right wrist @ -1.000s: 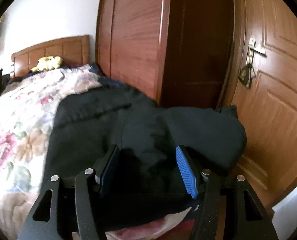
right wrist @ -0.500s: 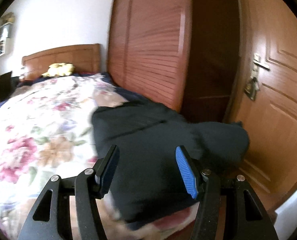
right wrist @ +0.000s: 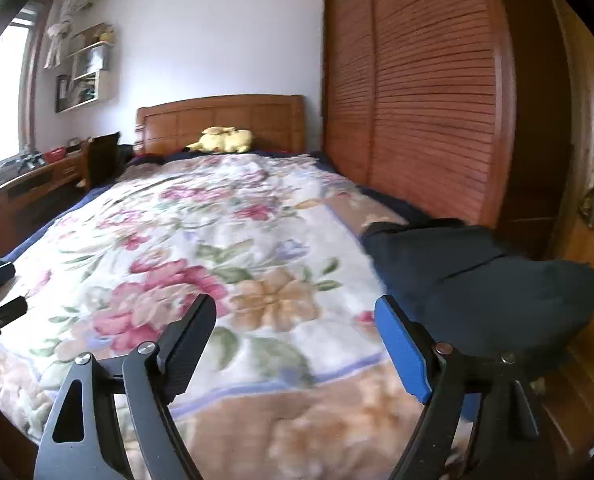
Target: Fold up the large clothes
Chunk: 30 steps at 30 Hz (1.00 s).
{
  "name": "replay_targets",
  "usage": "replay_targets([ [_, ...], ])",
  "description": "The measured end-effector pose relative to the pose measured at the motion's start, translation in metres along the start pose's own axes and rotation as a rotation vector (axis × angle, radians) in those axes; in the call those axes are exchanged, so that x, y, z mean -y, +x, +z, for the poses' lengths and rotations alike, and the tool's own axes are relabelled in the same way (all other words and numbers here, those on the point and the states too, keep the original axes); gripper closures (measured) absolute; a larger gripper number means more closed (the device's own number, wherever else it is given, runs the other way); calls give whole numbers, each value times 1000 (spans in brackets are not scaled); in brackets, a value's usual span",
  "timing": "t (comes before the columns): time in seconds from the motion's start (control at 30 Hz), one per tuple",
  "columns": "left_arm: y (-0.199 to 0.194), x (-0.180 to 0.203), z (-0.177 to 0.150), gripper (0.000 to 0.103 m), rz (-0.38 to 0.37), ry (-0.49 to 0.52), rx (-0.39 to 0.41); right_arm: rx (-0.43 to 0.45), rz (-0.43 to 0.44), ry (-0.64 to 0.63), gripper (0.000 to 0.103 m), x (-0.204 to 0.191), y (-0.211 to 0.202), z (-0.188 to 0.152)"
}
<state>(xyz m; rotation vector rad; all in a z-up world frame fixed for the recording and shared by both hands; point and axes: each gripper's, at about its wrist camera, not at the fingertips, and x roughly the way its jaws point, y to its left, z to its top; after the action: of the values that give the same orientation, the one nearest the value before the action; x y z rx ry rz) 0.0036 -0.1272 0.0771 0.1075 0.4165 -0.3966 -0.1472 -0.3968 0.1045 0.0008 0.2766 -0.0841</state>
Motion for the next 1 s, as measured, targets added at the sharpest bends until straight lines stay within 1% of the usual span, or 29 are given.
replay_targets([
  [0.13,-1,-19,-12,4,34,-28,-10,-16,46,-10,19,-24,13,-12],
  [0.2,-1,-29,-18,4,51,-44,-22,-30,70,-10,19,-30,27,-15],
  [0.3,-3,-46,-31,4,98,-78,-34,-54,118,-10,19,-43,47,-22],
  [0.4,-4,-64,-43,4,118,-127,-53,-71,157,-8,19,-54,66,-24],
  [0.57,-10,-84,-53,4,185,-133,-51,-75,201,-13,19,-75,83,-19],
  [0.77,-20,-102,-57,4,242,-146,-36,-48,241,-28,19,-95,101,-16],
  [1.0,-33,-114,-59,4,293,-158,-2,32,285,-51,19,-106,107,-15],
])
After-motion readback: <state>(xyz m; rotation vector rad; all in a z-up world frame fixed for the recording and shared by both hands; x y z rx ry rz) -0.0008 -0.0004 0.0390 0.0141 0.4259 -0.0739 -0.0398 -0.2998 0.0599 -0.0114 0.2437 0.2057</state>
